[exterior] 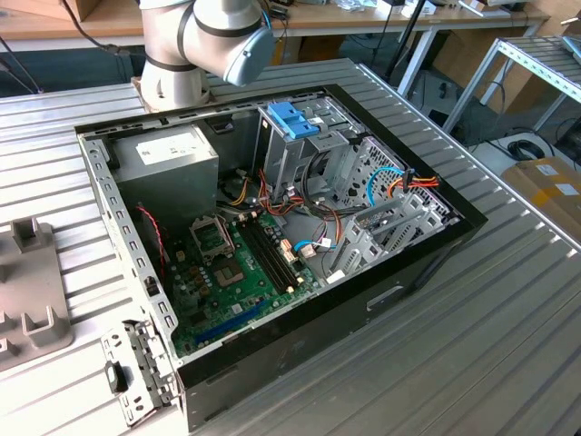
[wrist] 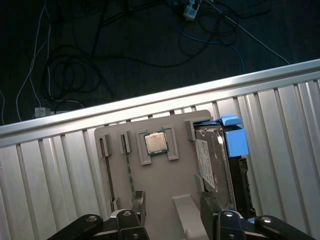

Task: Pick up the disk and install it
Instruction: 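Pick up the disk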

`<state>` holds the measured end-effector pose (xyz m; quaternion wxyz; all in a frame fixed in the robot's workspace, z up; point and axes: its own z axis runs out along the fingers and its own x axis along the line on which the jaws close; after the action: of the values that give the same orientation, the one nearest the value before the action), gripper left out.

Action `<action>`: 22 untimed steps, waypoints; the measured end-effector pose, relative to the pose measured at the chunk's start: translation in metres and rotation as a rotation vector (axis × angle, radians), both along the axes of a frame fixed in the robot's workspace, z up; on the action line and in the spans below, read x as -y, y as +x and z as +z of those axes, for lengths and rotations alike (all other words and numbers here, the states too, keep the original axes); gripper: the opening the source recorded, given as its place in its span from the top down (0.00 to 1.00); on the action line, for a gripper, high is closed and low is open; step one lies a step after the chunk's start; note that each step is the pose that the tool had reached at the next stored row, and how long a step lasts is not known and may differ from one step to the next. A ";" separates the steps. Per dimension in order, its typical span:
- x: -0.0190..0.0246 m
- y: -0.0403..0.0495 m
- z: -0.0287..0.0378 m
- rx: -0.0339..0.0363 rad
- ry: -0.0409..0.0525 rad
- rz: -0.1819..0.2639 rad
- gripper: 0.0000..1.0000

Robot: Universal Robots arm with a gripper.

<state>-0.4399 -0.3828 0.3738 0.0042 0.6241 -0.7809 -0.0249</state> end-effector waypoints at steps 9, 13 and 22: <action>-0.0127 -0.0002 -0.0006 -0.0001 -0.0001 -0.013 0.44; -0.0173 -0.0002 -0.0012 -0.0001 0.0000 0.010 0.44; -0.0320 -0.0002 -0.0027 -0.0001 -0.0001 0.013 0.44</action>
<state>-0.4401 -0.3509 0.3711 0.0044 0.6292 -0.7768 -0.0249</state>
